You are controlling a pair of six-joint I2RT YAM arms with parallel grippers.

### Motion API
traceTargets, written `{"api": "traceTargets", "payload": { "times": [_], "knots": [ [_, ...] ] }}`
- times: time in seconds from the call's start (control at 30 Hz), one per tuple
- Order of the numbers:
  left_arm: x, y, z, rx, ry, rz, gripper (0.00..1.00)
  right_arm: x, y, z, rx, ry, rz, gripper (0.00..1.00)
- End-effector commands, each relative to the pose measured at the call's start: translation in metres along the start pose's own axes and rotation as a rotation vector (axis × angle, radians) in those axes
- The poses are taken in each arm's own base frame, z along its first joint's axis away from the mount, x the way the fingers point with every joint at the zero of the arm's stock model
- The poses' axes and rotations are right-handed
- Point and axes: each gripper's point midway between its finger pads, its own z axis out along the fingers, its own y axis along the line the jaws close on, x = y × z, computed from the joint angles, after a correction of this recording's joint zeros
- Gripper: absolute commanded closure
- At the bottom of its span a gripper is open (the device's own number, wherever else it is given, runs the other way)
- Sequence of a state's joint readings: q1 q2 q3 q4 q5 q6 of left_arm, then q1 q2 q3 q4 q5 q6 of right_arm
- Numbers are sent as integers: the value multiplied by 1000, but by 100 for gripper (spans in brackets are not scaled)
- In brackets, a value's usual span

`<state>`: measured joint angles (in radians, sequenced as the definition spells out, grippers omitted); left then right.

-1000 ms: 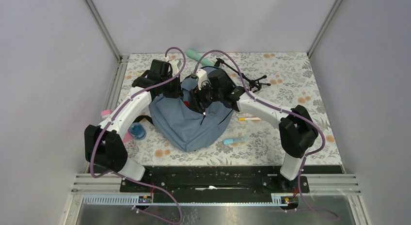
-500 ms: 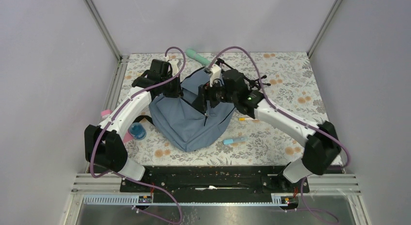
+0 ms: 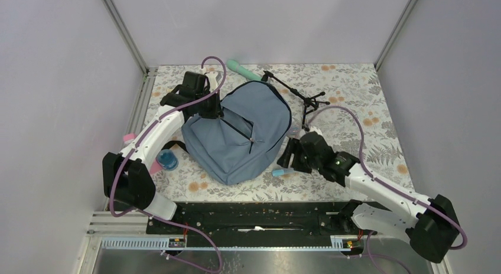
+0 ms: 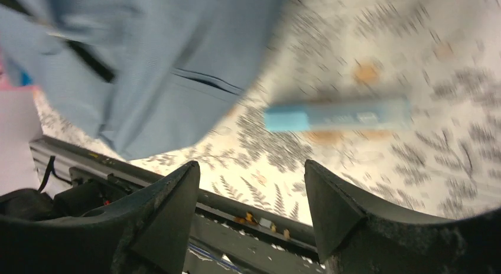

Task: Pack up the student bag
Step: Pick up the stationery from the center of the board.

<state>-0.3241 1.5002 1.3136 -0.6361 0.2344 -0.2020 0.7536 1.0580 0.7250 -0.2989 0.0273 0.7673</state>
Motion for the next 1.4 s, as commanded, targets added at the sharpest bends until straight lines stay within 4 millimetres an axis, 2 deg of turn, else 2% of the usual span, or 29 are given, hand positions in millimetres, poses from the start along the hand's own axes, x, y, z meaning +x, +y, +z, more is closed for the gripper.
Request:
{"api": "traceTargets", "payload": {
  "times": [0.0, 0.1, 0.27, 0.67, 0.93, 1.13, 1.37],
  "knots": [
    [-36, -30, -32, 114, -121, 43, 100, 28, -43, -4, 134, -12, 253, 28],
    [-32, -27, -35, 98, -124, 46, 100, 40, -61, -2, 170, -29, 336, 27],
    [-29, -24, -37, 81, -127, 50, 100, 42, -69, 9, 197, -53, 363, 27],
    [-28, -20, -39, 58, -131, 57, 100, 33, -70, 49, 258, -62, 324, 24],
    [-27, -20, -39, 57, -131, 58, 100, 26, -79, 65, 344, -65, 220, 24],
    [-27, -19, -39, 55, -129, 59, 100, 27, -83, 75, 411, 5, 87, 27],
    [-27, -18, -38, 50, -130, 60, 100, 30, -95, 74, 523, 38, -52, 34]
  ]
}}
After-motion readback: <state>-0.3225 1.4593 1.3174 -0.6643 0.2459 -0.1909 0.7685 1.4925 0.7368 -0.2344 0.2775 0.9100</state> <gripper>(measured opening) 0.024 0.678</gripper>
